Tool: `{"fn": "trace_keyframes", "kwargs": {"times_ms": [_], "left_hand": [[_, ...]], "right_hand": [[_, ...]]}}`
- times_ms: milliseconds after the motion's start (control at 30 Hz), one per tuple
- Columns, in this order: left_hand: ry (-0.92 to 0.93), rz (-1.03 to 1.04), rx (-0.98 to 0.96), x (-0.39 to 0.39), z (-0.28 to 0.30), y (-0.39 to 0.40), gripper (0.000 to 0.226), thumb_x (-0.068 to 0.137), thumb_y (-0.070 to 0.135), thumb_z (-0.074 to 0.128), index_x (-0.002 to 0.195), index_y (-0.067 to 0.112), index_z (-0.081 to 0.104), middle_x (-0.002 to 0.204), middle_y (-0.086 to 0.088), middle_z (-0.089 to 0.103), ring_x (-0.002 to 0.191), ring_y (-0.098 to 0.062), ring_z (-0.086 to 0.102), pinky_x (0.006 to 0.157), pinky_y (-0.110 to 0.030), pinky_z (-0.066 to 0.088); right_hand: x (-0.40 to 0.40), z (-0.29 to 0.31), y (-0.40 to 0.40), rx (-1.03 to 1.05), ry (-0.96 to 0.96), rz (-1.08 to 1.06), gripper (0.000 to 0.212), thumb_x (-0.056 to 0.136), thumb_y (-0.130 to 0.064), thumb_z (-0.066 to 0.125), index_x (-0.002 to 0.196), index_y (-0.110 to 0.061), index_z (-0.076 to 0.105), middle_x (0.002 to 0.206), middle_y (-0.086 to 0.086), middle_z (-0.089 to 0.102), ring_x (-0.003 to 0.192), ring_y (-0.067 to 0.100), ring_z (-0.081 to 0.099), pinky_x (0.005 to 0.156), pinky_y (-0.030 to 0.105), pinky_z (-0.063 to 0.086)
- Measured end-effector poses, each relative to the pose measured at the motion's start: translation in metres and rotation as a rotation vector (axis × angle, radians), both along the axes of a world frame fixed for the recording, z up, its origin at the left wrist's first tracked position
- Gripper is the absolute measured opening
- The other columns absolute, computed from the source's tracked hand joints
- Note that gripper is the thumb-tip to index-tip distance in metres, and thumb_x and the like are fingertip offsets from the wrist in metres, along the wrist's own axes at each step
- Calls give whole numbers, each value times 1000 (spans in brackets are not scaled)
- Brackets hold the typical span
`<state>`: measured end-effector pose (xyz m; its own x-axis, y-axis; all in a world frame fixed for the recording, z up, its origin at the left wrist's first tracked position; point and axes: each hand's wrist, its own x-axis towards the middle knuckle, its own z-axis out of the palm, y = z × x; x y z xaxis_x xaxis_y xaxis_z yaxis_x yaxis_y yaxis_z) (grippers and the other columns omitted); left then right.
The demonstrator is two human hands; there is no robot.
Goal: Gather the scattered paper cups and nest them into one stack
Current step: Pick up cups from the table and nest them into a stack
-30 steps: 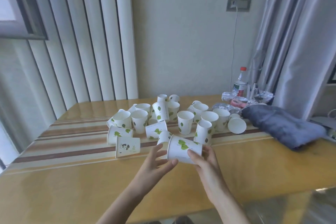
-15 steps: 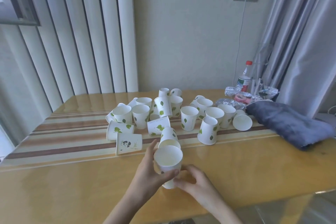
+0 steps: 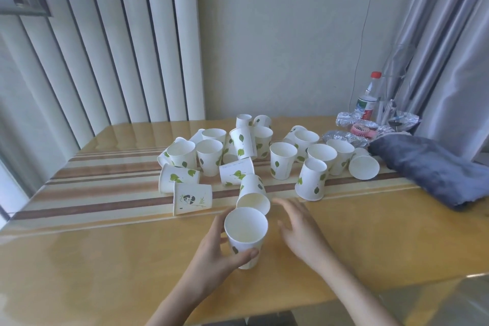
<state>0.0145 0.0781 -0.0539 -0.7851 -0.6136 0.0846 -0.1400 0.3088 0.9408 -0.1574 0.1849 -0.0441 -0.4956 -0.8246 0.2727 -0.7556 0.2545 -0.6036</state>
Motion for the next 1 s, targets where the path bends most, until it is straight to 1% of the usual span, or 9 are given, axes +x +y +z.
{"fn": "trace_keyframes", "kwargs": {"times_ms": [167, 233, 333, 533, 600, 667, 800, 900, 1000], "left_hand": [[-29, -44, -15, 3, 2, 0, 61, 63, 45, 75, 116, 45, 44, 115, 35, 56, 110, 6, 54, 93, -17, 42], [-28, -40, -17, 2, 2, -2, 63, 62, 47, 75, 117, 43, 45, 115, 35, 56, 111, 5, 54, 94, -18, 42], [-16, -42, -29, 1, 1, -4, 65, 61, 49, 74, 119, 41, 45, 115, 33, 57, 111, 3, 54, 100, -23, 42], [-57, -87, -37, 9, 2, -8, 89, 52, 64, 76, 127, 45, 33, 125, 32, 50, 119, 16, 41, 104, -12, 34], [-41, -32, -66, 22, 8, -14, 98, 47, 77, 67, 130, 45, 27, 129, 34, 44, 118, 19, 41, 96, -3, 33], [56, 200, -95, 35, 17, -29, 82, 56, 73, 66, 125, 36, 43, 120, 26, 58, 109, 6, 55, 90, -13, 41], [34, 606, -124, 37, 26, -69, 46, 80, 38, 67, 117, 15, 50, 113, 2, 53, 107, -21, 57, 84, -35, 44], [-128, 657, 0, 23, 20, -87, 64, 81, 51, 61, 124, 7, 46, 112, 1, 42, 118, -26, 48, 92, -40, 42], [-279, 679, 62, 12, 8, -103, 97, 60, 83, 49, 115, 3, 54, 110, -13, 59, 114, -33, 50, 94, -49, 45]], "right_hand": [[-30, 6, -41, 201, 641, 202, 113, 68, 23, 47, 145, -39, -10, 160, -6, 9, 146, 21, 15, 112, 37, 25], [-35, 0, -57, 242, 769, 294, 118, 63, 25, 50, 144, -37, -10, 159, -5, 15, 145, 27, 19, 113, 42, 20], [-43, -8, -69, 185, 808, 342, 103, 60, 21, 59, 141, -28, 20, 148, 1, 42, 138, 27, 37, 111, 45, 27], [-35, 14, -48, -85, -19, -3, 65, 74, -27, 74, 130, -24, 40, 127, -5, 49, 116, 10, 48, 85, 17, 43], [-27, 33, -35, -238, -346, -54, 58, 74, -25, 76, 122, -28, 42, 119, -9, 55, 100, -1, 56, 74, 6, 43], [-18, 52, -23, -331, -531, 3, 51, 76, -23, 75, 115, -34, 44, 116, -11, 60, 89, -10, 59, 70, 6, 45], [11, 78, -13, -219, -546, 194, 56, 74, -34, 70, 117, -50, 40, 117, -21, 58, 92, -13, 59, 73, 11, 48], [26, 76, -13, -78, -497, 234, 68, 73, -44, 67, 131, -52, 32, 136, -29, 41, 120, -14, 40, 99, 20, 36], [34, 62, -13, 52, -419, 241, 80, 75, -44, 67, 141, -45, 23, 146, -19, 27, 136, -2, 22, 109, 25, 23]]}}
